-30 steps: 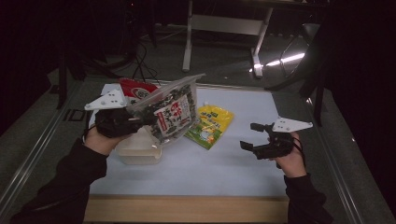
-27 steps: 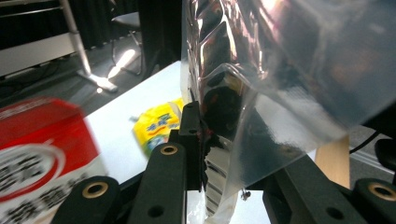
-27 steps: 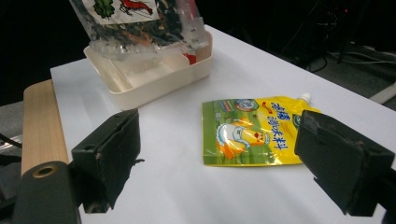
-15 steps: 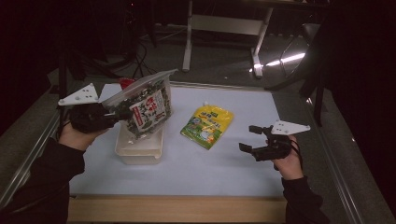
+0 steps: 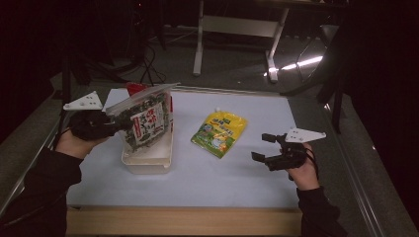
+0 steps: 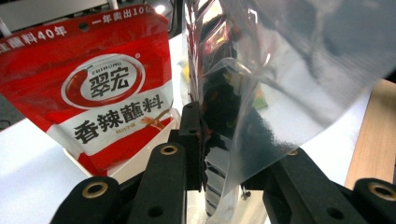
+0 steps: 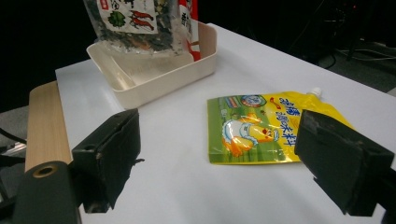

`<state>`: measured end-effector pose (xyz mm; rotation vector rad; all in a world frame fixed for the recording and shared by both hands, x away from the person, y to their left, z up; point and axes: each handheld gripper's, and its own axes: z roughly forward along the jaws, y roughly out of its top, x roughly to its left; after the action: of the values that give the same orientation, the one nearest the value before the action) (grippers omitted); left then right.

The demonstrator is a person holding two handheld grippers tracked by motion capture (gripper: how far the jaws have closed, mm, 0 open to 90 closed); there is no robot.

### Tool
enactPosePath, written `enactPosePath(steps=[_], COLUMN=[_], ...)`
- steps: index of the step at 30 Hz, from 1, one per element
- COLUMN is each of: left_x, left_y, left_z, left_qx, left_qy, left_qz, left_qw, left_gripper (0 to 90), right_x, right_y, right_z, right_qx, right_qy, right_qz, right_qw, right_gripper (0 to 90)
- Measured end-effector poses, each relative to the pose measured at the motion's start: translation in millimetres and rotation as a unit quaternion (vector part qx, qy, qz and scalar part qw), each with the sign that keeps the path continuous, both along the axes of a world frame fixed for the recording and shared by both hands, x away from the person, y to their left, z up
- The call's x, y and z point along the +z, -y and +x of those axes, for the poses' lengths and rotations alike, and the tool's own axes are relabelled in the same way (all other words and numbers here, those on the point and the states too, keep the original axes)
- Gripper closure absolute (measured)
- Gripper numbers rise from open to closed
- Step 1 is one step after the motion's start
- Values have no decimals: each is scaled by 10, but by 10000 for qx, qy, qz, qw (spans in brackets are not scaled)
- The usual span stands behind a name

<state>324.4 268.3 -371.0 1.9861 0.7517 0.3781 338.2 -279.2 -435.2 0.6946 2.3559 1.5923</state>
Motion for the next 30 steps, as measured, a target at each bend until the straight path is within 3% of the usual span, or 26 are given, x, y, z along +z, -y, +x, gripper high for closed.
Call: enactPosePath(steps=[6,14,22,25,26,30], left_x=[-89,-161,-306,-390,-486,-569], left_y=[40,41,-18,-11,-43,-135], left_z=[97,190,255,269,262,242], left_qx=[-24,-72,-160,-166,-147,-58], left_qy=[-151,-132,-126,-202,-212,-212], left_qz=[135,229,41,108,-70,-264], left_qw=[9998,9996,9998,9996,9996,9994], left_gripper=[763,763,762,762,762,761], right_x=[0,-38,-60,-67,-75,-81], right_y=[16,18,2,-1,0,-1], right_z=[4,-4,-6,-8,-8,-6], right_qx=[-8,6,35,48,52,54], right_qy=[-6,-61,-74,-91,-105,-115], right_qz=[19,-17,-25,-13,-25,-34], right_qw=[10000,10000,10000,9999,9999,9999], right_gripper=[142,143,143,143,143,143])
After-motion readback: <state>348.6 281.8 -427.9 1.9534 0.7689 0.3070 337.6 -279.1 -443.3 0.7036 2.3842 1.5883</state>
